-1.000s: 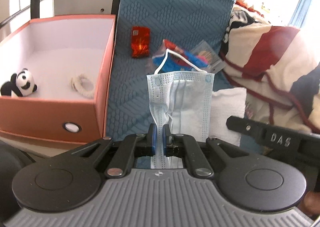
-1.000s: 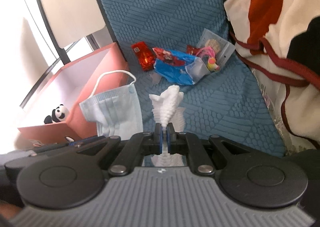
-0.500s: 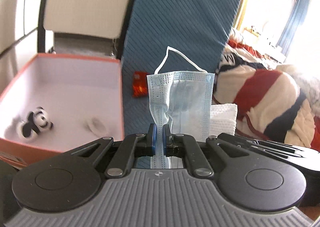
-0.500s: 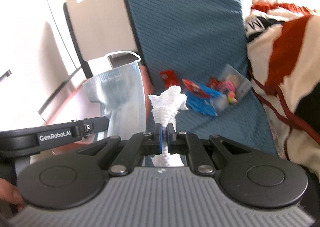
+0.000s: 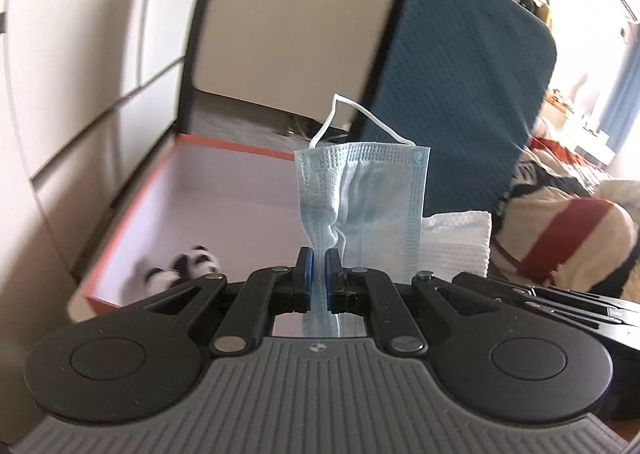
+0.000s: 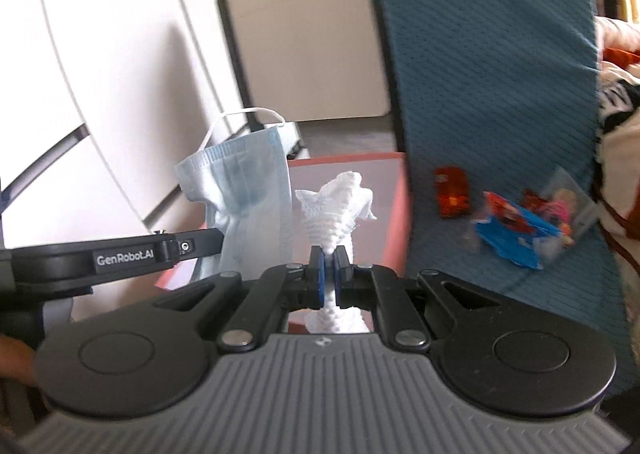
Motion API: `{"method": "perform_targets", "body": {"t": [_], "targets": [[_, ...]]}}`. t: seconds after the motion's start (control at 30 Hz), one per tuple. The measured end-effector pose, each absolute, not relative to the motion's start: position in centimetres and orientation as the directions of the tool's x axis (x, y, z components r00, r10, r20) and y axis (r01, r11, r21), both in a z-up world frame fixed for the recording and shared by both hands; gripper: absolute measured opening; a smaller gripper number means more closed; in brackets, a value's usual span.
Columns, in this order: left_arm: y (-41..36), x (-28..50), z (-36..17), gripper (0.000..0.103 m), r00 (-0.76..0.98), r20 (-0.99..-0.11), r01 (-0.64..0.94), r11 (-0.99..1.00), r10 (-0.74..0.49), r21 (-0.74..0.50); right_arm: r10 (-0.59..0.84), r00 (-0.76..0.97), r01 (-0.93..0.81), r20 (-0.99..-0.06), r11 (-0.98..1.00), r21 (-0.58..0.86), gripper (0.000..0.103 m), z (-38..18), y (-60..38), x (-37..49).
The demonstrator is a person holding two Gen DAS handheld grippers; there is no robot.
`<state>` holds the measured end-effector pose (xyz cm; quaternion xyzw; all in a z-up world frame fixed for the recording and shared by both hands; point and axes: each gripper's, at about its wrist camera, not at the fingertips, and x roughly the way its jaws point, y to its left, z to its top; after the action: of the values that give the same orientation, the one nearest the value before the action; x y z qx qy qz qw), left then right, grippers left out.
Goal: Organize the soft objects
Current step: 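Carry the mask and tissue with both grippers over the pink box, then open both grippers to drop the mask and tissue into the box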
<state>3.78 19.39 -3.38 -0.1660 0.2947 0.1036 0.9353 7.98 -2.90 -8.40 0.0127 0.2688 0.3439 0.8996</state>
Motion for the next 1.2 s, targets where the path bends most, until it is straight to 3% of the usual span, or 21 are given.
{"method": "perform_targets", "body": {"t": [0.37, 0.9, 1.2], "targets": [[25.6, 5.3, -4.9, 0.008, 0.769, -0.627, -0.358, 0.896, 0.124, -0.262, 0.632, 0.572, -0.641, -0.522, 0.742, 0.196, 0.009, -9.2, 3.0, 9.5], [33.9, 15.2, -14.4, 0.008, 0.602, -0.797, -0.406, 0.878, 0.048, -0.254, 0.525, 0.506, -0.596, -0.684, 0.786, 0.163, 0.009, -15.4, 10.0, 17.6], [35.1, 16.9, -17.7, 0.008, 0.551, -0.834, -0.416, 0.875, 0.028, -0.246, 0.498, 0.483, -0.588, -0.720, 0.794, 0.154, 0.009, -17.8, 12.0, 20.3]]}}
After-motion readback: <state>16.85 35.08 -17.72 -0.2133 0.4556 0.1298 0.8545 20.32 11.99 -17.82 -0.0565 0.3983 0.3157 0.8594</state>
